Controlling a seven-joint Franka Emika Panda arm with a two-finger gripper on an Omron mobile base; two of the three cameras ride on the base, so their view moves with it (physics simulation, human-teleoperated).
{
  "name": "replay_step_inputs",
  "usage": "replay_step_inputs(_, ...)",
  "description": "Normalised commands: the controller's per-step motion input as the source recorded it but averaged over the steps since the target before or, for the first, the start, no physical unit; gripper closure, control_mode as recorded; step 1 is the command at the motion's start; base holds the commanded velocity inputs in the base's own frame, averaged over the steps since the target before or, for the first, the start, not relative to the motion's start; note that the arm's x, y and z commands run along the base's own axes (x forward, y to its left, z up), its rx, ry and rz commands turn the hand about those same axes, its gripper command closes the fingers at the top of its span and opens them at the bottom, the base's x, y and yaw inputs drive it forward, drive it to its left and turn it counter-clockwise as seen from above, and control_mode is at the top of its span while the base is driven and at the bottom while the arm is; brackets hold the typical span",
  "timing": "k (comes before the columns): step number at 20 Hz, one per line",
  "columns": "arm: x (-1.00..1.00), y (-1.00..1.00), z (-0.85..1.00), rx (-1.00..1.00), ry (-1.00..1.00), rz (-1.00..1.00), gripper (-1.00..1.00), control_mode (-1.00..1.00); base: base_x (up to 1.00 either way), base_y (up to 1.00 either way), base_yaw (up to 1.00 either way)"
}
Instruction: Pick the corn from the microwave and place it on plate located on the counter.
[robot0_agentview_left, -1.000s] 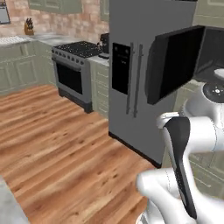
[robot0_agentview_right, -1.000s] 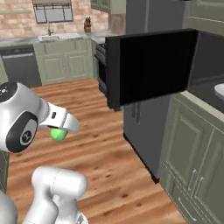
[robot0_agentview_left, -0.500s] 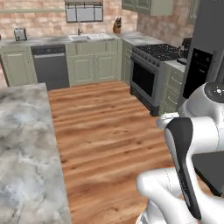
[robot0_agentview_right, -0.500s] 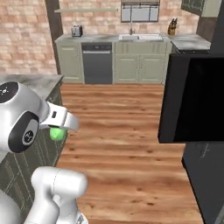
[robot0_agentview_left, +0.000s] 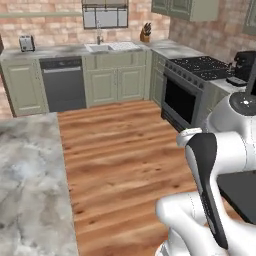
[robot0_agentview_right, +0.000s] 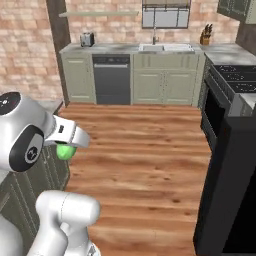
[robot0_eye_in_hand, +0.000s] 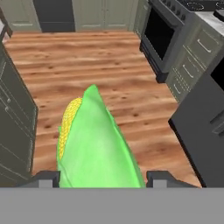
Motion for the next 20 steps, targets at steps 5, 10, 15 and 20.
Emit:
replay_step_inputs(5, 0.0, 0.0, 0.0, 0.0, 0.0, 0.0, 1.0, 1.0, 1.0, -0.44, -0.05)
replay_step_inputs(10, 0.0, 0.0, 0.0, 0.0, 0.0, 0.0, 1.0, 1.0, 1.0, -0.4, -0.23)
replay_step_inputs(15, 0.0, 0.0, 0.0, 0.0, 0.0, 0.0, 1.0, 1.0, 1.0, -0.11, -0.35)
replay_step_inputs(20, 0.0, 0.0, 0.0, 0.0, 0.0, 0.0, 1.0, 1.0, 0.93, 0.32, -0.56)
